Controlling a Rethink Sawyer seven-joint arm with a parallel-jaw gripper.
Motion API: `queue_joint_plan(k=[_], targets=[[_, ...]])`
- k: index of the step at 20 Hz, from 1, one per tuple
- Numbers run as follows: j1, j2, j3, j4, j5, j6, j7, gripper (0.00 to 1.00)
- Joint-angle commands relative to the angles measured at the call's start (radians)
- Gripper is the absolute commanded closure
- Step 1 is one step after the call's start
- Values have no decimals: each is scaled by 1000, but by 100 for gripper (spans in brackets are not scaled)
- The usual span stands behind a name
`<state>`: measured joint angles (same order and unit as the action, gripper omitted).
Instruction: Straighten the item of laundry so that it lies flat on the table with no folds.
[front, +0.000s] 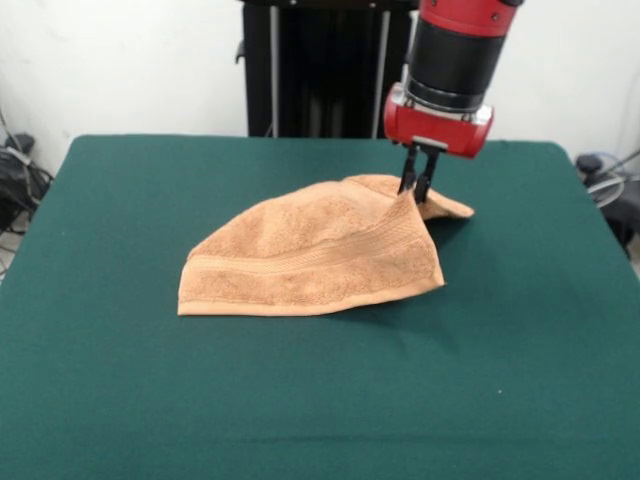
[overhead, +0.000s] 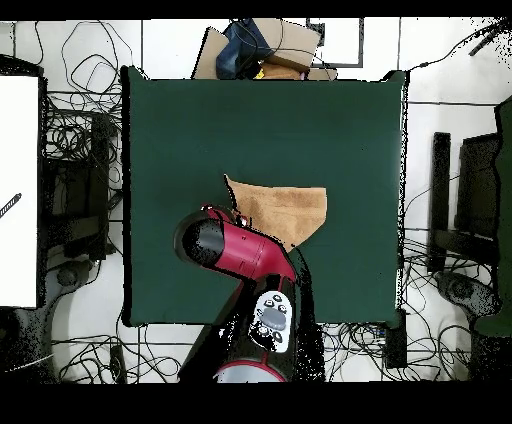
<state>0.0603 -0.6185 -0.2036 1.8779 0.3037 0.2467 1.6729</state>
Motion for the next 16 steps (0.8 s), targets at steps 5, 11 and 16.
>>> queue_joint_plan(k=[5,11,16], targets=[[21,-45,-9,-13,47,163,255,100],[31,-48,-29,-33,54,203,273,100],[28,-52,-29,-33,62,209,273,100]])
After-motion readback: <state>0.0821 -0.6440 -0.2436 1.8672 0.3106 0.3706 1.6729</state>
